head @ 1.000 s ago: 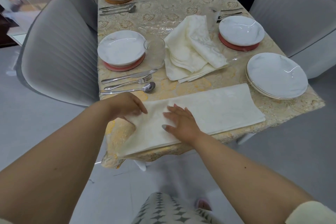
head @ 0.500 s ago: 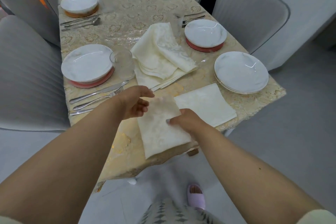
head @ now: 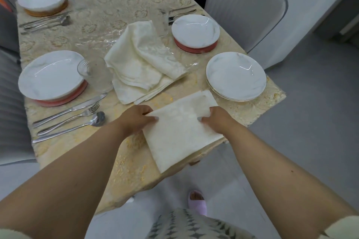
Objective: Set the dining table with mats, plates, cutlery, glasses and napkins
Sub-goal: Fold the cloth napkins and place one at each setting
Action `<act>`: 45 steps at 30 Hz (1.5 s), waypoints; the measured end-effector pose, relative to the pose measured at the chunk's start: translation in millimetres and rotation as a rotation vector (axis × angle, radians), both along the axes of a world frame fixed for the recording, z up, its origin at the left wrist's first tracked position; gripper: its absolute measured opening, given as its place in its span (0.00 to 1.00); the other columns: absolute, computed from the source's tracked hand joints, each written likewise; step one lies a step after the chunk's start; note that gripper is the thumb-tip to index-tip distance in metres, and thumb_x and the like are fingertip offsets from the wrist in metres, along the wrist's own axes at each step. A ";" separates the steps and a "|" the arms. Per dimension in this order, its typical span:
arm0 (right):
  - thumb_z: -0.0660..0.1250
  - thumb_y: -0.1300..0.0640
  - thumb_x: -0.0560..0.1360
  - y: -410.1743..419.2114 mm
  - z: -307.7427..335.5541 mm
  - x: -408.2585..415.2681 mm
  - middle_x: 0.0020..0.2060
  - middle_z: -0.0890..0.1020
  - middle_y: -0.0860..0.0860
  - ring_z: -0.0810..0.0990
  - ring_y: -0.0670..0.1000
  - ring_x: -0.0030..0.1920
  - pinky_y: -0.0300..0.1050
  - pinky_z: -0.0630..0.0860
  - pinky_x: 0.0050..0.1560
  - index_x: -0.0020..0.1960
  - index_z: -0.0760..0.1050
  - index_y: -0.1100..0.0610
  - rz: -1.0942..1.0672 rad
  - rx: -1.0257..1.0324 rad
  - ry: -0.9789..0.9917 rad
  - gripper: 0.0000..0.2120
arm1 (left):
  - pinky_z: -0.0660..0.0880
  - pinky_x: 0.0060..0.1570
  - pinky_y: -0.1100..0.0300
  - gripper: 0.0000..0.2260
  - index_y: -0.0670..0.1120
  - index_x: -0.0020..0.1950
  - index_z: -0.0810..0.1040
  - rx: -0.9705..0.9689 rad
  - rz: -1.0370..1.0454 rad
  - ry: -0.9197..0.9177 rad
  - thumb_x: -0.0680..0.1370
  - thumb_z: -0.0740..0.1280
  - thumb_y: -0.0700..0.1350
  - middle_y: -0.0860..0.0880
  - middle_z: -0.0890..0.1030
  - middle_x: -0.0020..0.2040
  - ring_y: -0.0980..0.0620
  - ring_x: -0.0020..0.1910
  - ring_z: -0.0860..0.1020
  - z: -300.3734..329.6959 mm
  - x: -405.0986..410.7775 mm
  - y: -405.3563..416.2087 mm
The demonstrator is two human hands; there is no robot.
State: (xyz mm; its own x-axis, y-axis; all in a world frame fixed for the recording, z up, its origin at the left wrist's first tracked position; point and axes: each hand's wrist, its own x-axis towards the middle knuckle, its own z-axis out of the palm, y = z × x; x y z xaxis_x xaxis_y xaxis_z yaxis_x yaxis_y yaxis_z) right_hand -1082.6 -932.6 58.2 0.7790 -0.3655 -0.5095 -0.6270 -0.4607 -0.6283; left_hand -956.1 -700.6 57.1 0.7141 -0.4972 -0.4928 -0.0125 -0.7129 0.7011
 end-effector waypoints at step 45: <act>0.66 0.42 0.74 37.1 -18.3 12.7 0.60 0.71 0.57 0.69 0.58 0.62 0.51 0.68 0.58 0.64 0.66 0.60 -0.075 -0.629 -0.079 0.28 | 0.69 0.35 0.56 0.17 0.42 0.34 0.70 0.229 0.430 0.012 0.74 0.73 0.49 0.44 0.73 0.34 0.46 0.34 0.71 -14.4 -31.9 64.6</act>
